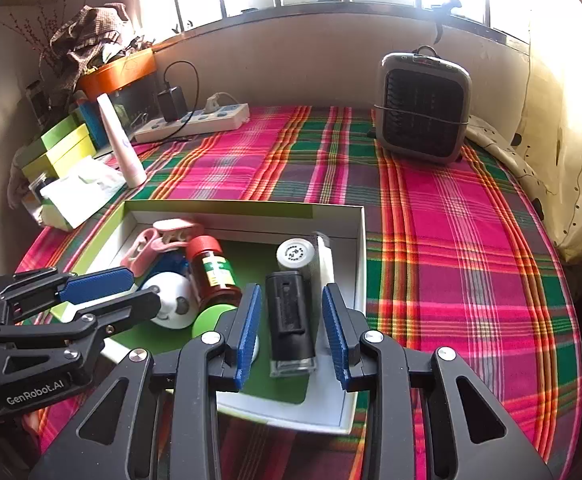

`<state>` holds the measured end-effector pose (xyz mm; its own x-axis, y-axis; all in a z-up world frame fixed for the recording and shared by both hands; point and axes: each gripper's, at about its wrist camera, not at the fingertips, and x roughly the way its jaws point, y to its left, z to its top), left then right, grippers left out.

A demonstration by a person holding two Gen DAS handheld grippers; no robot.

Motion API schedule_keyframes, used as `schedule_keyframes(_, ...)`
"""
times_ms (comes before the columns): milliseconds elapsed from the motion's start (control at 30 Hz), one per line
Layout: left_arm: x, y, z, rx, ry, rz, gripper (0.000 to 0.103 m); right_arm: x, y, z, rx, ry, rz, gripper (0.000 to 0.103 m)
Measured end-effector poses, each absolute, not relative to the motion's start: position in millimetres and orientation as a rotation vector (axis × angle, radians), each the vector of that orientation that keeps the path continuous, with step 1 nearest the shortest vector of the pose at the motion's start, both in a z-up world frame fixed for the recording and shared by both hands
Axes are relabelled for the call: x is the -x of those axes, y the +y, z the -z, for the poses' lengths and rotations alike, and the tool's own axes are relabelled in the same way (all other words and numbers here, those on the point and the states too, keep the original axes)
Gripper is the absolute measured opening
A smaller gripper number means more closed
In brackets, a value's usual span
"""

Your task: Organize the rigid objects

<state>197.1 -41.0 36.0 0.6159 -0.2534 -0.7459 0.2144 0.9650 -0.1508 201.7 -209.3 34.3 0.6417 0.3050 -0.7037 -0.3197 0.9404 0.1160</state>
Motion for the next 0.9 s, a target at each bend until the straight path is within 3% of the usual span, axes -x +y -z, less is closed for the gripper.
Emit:
schedule_keyframes(600,-147.9,-36.8,-47.9,0.028,0.840,0.213,0.041,-153.4,-208.0,-48.4,0.001,0.753,-0.351,0.034)
schedule_keyframes(900,-118.8,-32.4,-36.8,0.006,0.848,0.141,0.042,-129.0,-199.6,-36.2,0.014,0.772,-0.347,0.045)
